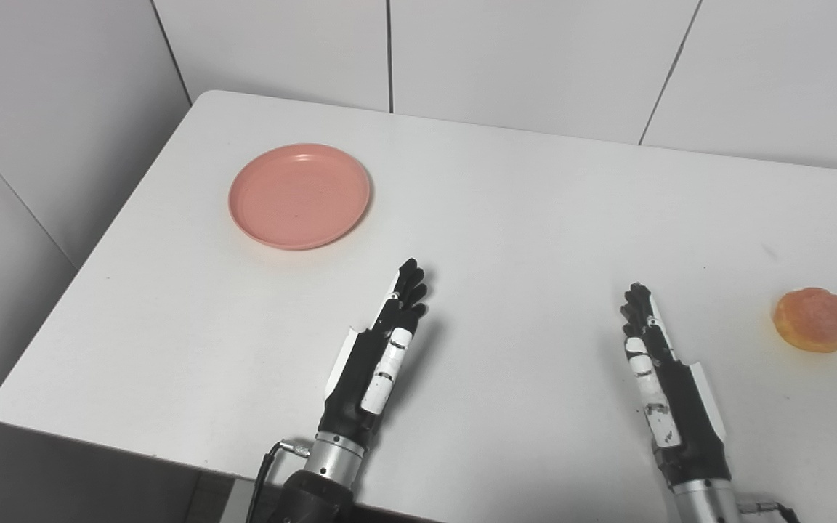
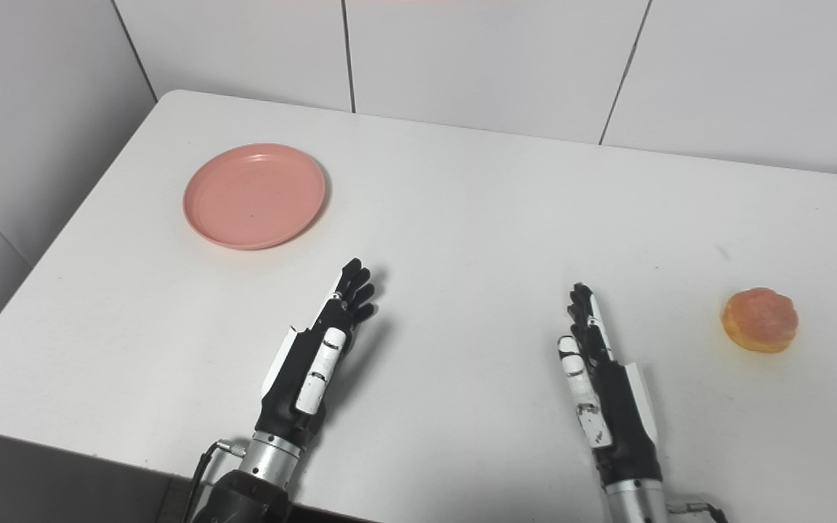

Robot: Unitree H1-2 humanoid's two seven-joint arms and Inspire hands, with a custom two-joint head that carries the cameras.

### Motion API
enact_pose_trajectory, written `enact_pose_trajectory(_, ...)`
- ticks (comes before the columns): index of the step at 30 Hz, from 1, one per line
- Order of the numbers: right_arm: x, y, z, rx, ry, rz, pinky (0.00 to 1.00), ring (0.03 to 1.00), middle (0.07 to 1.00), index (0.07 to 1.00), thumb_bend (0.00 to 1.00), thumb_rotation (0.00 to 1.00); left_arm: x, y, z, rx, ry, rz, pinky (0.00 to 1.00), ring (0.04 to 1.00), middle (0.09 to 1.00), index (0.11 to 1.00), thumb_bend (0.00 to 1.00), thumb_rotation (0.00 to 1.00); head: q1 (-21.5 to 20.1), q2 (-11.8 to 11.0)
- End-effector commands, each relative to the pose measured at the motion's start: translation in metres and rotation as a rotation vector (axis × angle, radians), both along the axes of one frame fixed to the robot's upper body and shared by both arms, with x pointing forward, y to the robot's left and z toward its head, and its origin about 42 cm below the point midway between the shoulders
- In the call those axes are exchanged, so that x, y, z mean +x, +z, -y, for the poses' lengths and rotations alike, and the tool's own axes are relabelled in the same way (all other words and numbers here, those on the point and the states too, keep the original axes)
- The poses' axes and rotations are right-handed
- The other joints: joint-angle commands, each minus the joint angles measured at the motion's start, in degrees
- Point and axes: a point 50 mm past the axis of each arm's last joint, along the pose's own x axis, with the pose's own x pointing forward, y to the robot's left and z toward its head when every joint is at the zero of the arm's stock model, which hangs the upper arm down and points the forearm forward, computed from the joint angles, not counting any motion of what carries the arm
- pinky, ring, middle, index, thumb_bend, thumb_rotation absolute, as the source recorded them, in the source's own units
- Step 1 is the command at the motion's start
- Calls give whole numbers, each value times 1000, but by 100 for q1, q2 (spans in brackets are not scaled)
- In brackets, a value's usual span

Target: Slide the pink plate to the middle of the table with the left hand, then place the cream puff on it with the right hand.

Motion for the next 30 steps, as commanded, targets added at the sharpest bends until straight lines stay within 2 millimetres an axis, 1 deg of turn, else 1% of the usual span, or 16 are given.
enact_pose_trajectory(1, -3, -10, 15, -22, -9, -9, 1000, 1000, 1000, 1000, 77, 1000, -8, -23, 24, -10, -28, -107, 949, 976, 992, 976, 454, 1000, 19, -7)
enact_pose_trajectory(2, -3, -11, 16, -24, -9, -10, 1000, 1000, 1000, 1000, 71, 1000, -8, -23, 26, -2, -26, -103, 945, 973, 990, 973, 453, 1000, 98, -52)
enact_pose_trajectory(6, -3, -11, 19, -42, -12, -9, 1000, 1000, 1000, 1000, 69, 1000, -7, -24, 32, 18, -19, -89, 935, 967, 983, 966, 445, 1000, 221, -100)
enact_pose_trajectory(7, -3, -11, 19, -42, -10, -11, 1000, 1000, 1000, 1000, 52, 1000, -6, -24, 33, 22, -18, -87, 935, 968, 982, 965, 447, 1000, 242, -107)
enact_pose_trajectory(13, -2, -9, 19, -41, -8, -12, 1000, 1000, 1000, 1000, 2, 1000, -6, -23, 35, 46, -14, -76, 938, 972, 982, 969, 445, 1000, 251, -121)
enact_pose_trajectory(23, -4, -5, 17, -35, -4, -23, 1000, 1000, 1000, 1000, 0, 1000, -6, -21, 35, 57, -8, -73, 941, 975, 984, 975, 455, 1000, 229, -76)
enact_pose_trajectory(30, -5, -4, 14, -40, 1, -17, 1000, 1000, 1000, 1000, 0, 1000, -5, -16, 31, 59, -4, -64, 940, 973, 982, 975, 472, 1000, 249, 5)
